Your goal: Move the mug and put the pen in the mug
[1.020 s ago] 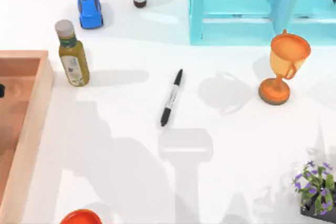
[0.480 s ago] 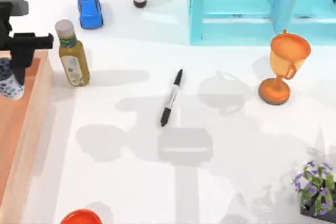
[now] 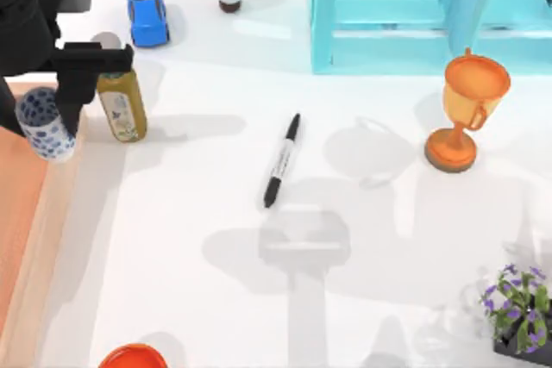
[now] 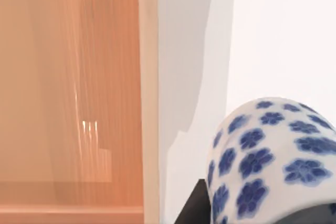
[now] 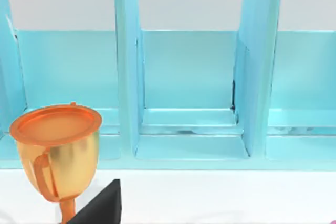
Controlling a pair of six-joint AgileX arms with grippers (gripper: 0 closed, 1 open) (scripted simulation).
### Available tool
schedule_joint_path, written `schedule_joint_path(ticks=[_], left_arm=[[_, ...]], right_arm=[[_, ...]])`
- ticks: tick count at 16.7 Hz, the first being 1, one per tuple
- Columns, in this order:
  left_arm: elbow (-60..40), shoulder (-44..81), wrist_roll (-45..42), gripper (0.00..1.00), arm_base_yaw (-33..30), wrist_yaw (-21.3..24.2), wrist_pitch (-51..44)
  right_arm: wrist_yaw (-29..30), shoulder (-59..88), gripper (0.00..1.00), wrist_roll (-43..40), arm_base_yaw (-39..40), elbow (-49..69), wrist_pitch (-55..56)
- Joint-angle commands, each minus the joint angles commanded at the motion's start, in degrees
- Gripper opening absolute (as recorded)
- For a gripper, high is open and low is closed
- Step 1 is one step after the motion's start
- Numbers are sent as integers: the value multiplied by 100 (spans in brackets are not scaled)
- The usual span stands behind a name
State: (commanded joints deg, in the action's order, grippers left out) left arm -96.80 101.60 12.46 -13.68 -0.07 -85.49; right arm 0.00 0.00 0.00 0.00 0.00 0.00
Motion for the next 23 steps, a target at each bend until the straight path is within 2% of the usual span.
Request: schedule_joint_path(ticks=[4, 13, 18, 23], left_arm=[[75, 108, 72, 0, -54, 1, 110], [688, 1019, 1070, 0, -1097, -16, 1713], [704, 1028, 1070, 0, -1072, -11, 1728], [1250, 1196, 1061, 0, -1086, -14, 2493]], right_arm=[[0, 0, 100, 0, 0, 0, 0], [0, 0, 100, 0, 0, 0, 0], [0, 0, 100, 0, 0, 0, 0], [0, 0, 100, 0, 0, 0, 0]])
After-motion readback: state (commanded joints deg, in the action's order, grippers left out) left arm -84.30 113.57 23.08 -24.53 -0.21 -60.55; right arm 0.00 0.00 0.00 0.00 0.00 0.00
